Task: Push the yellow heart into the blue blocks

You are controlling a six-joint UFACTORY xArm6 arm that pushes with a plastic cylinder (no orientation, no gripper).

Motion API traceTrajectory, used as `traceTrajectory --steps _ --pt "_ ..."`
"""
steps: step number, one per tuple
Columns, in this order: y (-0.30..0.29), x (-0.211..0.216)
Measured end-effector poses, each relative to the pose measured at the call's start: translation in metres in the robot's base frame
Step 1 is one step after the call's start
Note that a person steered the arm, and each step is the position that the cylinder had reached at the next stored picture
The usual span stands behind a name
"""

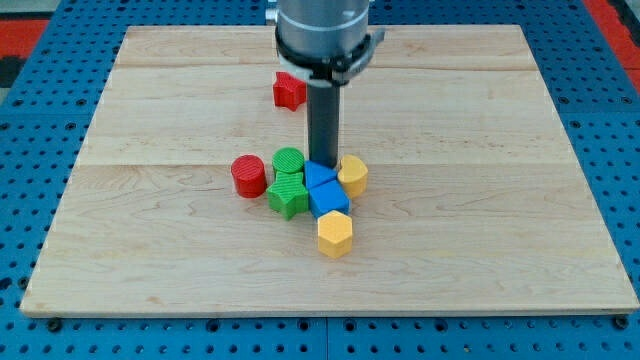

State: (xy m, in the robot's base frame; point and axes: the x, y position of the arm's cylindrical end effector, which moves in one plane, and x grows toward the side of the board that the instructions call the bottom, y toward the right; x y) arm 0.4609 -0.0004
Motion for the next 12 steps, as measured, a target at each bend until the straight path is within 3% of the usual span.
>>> traceTrajectory --steps 2,3,4,5,6,8,9,10,11,12 --pt "0.001 0.051" --pt "0.041 0.027" --pt "0.125 0.027" --pt "0.158 -0.002" --pt "0.085 -0.035" --pt "0.003 0.023" --pt "0.02 -0.042" --pt "-0.033 -0.082" --pt "-0.065 -0.045" --pt "-0.065 0.018"
